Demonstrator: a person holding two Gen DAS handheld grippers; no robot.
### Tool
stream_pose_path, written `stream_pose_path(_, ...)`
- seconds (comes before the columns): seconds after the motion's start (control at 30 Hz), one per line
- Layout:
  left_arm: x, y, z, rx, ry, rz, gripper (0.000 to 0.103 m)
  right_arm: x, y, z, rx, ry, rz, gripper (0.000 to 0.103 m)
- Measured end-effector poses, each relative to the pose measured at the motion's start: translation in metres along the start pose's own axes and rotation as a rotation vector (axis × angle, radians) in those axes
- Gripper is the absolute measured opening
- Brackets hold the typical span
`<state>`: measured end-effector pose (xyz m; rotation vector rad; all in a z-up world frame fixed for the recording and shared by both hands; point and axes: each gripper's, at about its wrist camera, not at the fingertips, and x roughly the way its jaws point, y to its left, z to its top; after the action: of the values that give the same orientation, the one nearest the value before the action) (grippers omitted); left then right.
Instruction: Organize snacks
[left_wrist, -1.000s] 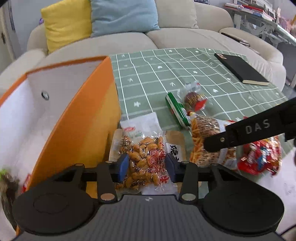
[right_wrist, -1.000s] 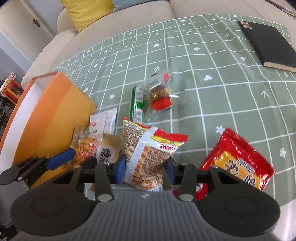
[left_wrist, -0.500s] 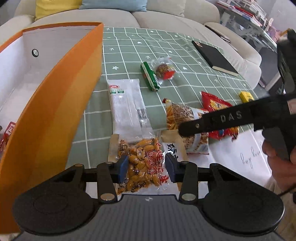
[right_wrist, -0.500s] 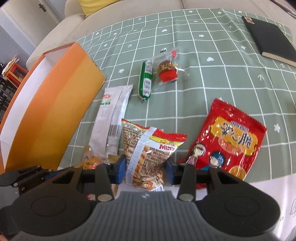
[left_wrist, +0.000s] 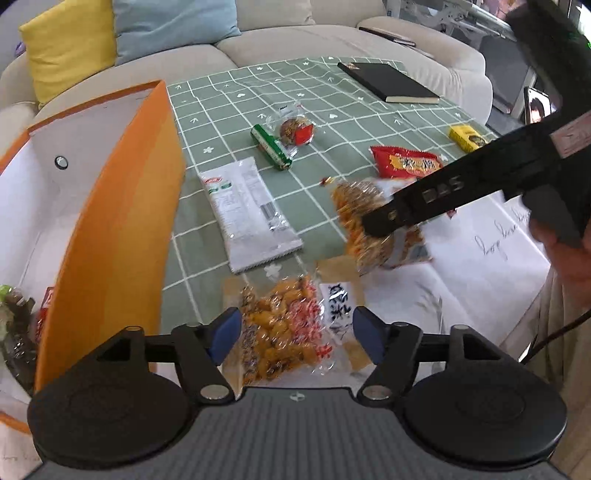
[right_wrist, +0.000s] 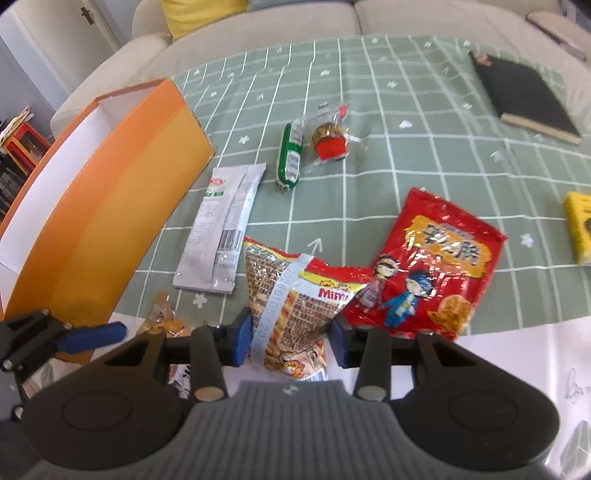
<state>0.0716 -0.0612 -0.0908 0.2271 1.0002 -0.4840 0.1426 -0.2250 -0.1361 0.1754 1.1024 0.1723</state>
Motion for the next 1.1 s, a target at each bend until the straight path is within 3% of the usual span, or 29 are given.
stream_pose_path(0.2, -0.003, 0.004, -0.018, -0.006, 0.041, 0.001, 0.082, -0.021, -0.005, -0.014, 0.023, -0.064, -0.052, 0.041)
stream_pose_path(0.5, 0.007, -0.005, -0.027, 0.037, 0.088, 0.105, 0.074, -0.012, 0.000, -0.021, 0.011, -0.028, -0.025, 0.041)
stream_pose_path(0.57, 0.009, -0.004, -0.026, 0.014, 0.087, 0.098, 0.064, -0.011, 0.000, -0.020, 0.016, -0.028, -0.022, 0.041)
stream_pose_path(0.63, 0.012, -0.003, -0.025, -0.013, 0.077, 0.093, 0.062, -0.009, 0.001, -0.019, 0.018, -0.026, -0.021, 0.041)
stream_pose_path(0.77, 0.017, -0.004, -0.019, -0.021, 0.054, 0.148, 0.052, -0.006, 0.004, -0.021, 0.006, -0.010, -0.006, 0.041)
stream_pose_path(0.93, 0.015, -0.001, -0.014, -0.125, 0.026, 0.030, 0.050, -0.007, 0.001, -0.018, 0.026, -0.029, -0.033, 0.041)
stream_pose_path(1.1, 0.011, -0.004, -0.014, -0.142, 0.022, -0.069, 0.050, -0.011, -0.003, -0.015, 0.026, -0.063, -0.091, 0.041)
